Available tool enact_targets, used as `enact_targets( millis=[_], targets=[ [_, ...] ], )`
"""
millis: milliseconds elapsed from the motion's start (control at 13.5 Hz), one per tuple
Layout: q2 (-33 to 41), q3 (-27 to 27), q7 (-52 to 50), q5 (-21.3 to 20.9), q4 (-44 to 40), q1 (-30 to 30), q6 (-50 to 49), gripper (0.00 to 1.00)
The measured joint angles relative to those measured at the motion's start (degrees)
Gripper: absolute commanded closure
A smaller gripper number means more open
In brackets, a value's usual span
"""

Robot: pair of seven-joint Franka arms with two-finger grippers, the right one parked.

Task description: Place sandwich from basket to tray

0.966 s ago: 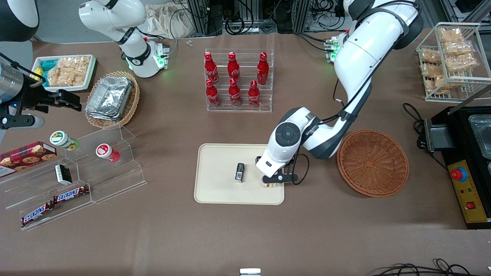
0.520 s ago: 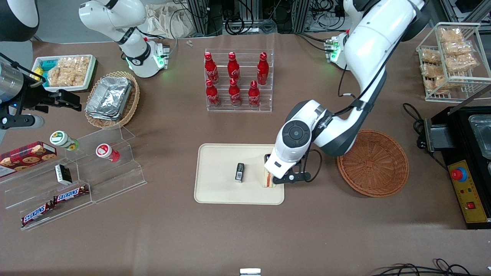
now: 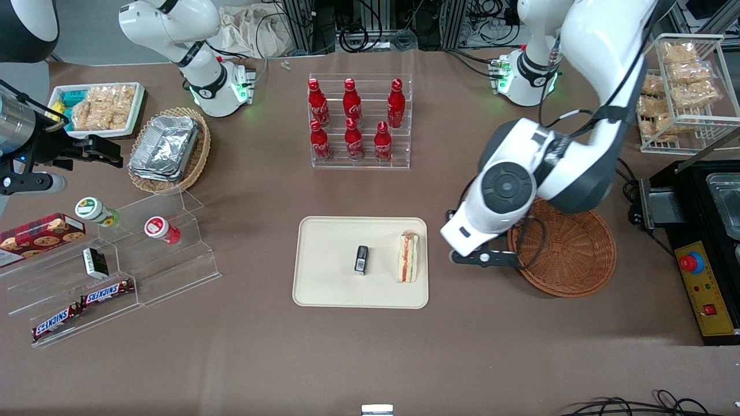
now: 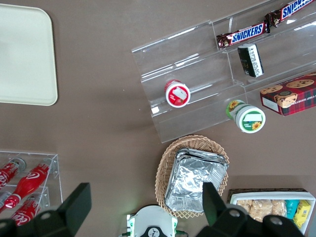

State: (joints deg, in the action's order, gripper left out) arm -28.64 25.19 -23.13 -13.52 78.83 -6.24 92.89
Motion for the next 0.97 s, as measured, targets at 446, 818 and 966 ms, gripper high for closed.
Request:
enact_targets(
  millis=[446, 818, 966],
  targets=[
    [8.3, -0.4, 16.9, 0.1, -0.1, 11.4, -8.1, 0.01],
    [9.7, -0.5, 22.6, 0.9, -2.1, 20.2, -11.9, 0.01],
    [9.7, -0.3, 22.6, 0.9, -2.3, 20.1, -12.1, 0.01]
  ],
)
